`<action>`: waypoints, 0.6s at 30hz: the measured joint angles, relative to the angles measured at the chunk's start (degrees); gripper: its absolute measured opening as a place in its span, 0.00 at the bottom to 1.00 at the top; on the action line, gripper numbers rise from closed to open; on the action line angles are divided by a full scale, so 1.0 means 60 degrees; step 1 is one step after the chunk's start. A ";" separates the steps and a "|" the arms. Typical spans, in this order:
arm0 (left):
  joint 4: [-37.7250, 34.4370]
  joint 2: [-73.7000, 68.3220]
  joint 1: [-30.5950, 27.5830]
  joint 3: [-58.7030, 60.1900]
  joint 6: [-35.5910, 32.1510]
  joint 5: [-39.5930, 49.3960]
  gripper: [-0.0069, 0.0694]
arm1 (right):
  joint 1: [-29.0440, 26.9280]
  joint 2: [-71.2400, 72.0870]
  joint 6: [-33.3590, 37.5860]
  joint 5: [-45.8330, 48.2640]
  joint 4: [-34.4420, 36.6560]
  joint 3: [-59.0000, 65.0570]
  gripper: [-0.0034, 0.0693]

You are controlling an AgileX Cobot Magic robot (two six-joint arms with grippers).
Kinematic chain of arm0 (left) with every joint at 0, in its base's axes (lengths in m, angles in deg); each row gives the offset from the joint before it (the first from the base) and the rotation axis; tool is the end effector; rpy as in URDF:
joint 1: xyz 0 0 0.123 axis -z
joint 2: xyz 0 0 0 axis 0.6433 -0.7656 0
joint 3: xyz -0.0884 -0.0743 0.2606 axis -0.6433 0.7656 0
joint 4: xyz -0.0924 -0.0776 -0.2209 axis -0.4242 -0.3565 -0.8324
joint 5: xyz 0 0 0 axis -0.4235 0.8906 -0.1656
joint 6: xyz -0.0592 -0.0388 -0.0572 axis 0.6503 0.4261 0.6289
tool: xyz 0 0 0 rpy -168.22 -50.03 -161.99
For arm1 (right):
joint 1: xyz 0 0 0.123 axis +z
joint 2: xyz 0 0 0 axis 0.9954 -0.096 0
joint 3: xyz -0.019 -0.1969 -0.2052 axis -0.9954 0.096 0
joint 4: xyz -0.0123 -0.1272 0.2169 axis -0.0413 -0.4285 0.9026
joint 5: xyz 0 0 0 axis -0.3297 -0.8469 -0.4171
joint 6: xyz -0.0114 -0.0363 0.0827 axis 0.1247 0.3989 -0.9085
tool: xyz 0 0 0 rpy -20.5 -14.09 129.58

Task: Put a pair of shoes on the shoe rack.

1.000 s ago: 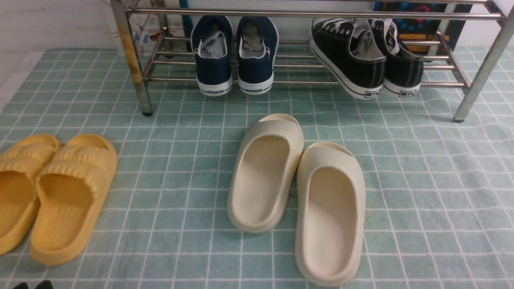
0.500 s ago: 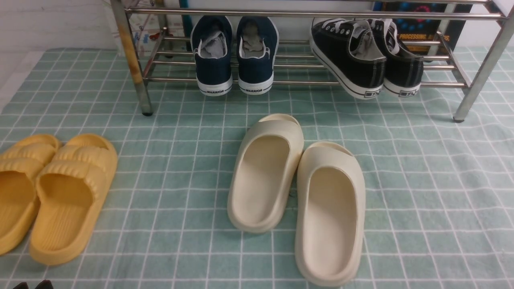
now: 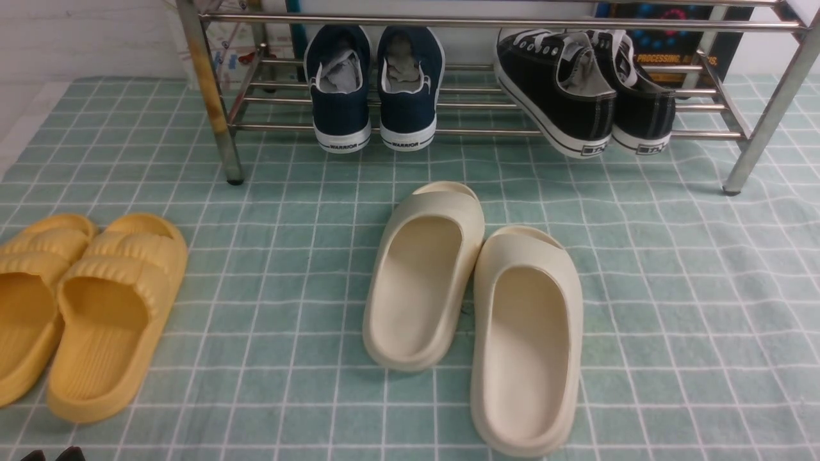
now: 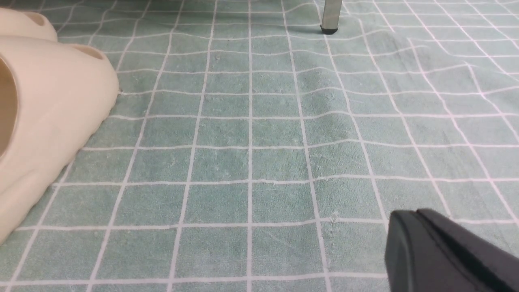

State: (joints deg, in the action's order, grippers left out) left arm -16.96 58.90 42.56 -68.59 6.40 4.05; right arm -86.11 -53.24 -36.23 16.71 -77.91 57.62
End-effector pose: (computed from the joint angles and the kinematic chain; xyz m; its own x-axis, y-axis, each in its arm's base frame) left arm 0.0523 -0.0021 0.1690 -0.3142 -0.1357 -0.9396 -0.0057 0.9900 -0.1410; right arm 0.0523 -0.0027 0.1740 -0.2928 0.0452 -0.9551 0.0528 0.9981 0.0311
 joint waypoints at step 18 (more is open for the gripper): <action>0.0000 0.0000 0.0000 0.0000 0.0000 0.0000 0.40 | 0.0000 0.0000 0.0020 0.0003 0.0000 0.0000 0.10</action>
State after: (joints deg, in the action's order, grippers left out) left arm -16.96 58.90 42.56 -68.59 6.40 4.05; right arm -86.11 -53.24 -36.11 16.73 -77.91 57.62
